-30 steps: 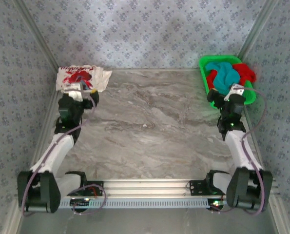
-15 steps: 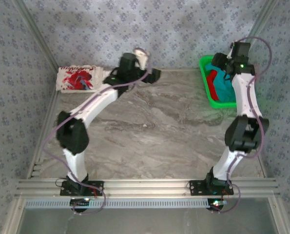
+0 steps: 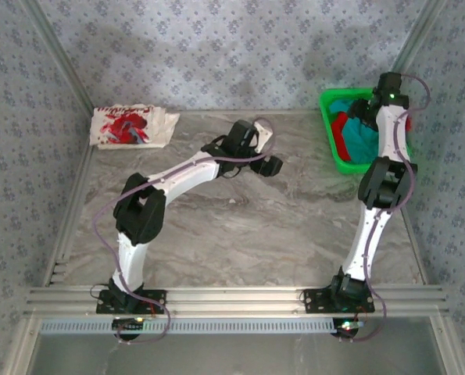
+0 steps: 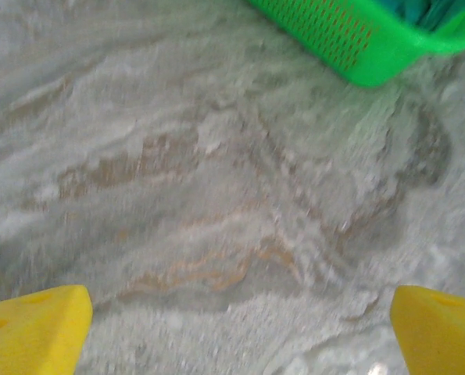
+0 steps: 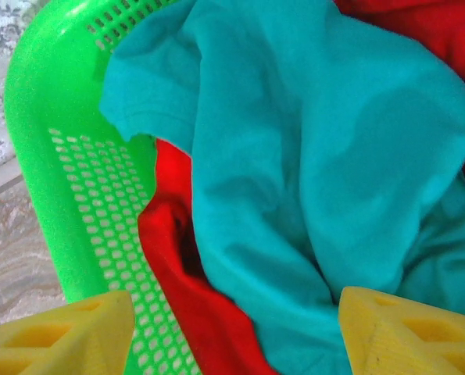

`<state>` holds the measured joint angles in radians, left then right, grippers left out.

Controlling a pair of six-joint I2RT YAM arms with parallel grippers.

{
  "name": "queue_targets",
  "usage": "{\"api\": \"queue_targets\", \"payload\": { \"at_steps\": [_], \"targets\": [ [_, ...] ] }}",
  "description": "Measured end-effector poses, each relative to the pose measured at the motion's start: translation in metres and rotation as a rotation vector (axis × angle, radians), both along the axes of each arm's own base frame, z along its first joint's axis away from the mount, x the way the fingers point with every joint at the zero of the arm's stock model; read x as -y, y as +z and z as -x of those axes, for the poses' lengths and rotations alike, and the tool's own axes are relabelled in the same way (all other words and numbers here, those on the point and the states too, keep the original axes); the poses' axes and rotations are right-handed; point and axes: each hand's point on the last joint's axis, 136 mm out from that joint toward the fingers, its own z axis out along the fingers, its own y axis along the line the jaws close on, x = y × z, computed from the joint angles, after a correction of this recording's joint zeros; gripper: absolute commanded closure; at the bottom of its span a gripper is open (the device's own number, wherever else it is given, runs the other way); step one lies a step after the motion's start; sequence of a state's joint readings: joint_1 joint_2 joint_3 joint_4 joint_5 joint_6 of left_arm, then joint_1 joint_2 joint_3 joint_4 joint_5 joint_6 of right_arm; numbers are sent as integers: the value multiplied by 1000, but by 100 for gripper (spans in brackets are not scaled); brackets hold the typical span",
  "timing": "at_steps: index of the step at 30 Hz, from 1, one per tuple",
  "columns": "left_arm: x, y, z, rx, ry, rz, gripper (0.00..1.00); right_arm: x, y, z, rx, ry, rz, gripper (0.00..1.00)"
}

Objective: Fold and stack the t-shirts

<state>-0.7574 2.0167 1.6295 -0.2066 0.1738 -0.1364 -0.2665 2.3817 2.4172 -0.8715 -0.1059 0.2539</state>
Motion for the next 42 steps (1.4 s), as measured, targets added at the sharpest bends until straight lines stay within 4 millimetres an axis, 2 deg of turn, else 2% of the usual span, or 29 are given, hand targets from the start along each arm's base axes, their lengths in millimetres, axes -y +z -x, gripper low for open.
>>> {"api": "queue_targets", "payload": {
  "at_steps": [3, 6, 9, 13, 15, 20, 24, 27, 29, 35, 38, 40, 42],
  "targets": [
    [-15, -18, 12, -28, 11, -31, 2, 4, -14, -11, -2, -1, 0, 31],
    [-20, -17, 18, -19, 13, -25, 2, 5, -33, -13, -29, -3, -7, 39],
    [-22, -1, 20, 21, 11, 15, 2, 8, -47, -15, -45, -11, -16, 54],
    [-22, 22, 21, 75, 9, 66, 2, 14, -59, -17, -48, -19, -32, 86],
    [-22, 29, 20, 90, 9, 80, 2, 15, -59, -18, -44, -20, -40, 96],
    [-21, 31, 19, 107, 8, 87, 2, 14, -35, -26, 16, -12, -41, 100],
    [-23, 27, 17, 112, 19, 81, 2, 11, -5, -26, 64, -12, -18, 100],
    [-24, 26, 16, 120, 22, 75, 2, 11, 36, -22, 121, -30, 33, 100],
    [-25, 27, 15, 124, 23, 72, 2, 10, 71, -16, 175, -41, 67, 100],
    [-29, 27, 12, 139, 42, 61, 2, 2, 204, 7, 435, -68, 149, 100],
    [-38, 27, 14, 144, 58, 58, 2, -8, 254, 18, 550, -61, 135, 100],
    [-44, 29, 15, 154, 70, 60, 2, -15, 271, 27, 586, -60, 125, 100],
    [-49, 34, 13, 167, 84, 65, 2, -27, 280, 35, 595, -49, 114, 100]
  ]
}}
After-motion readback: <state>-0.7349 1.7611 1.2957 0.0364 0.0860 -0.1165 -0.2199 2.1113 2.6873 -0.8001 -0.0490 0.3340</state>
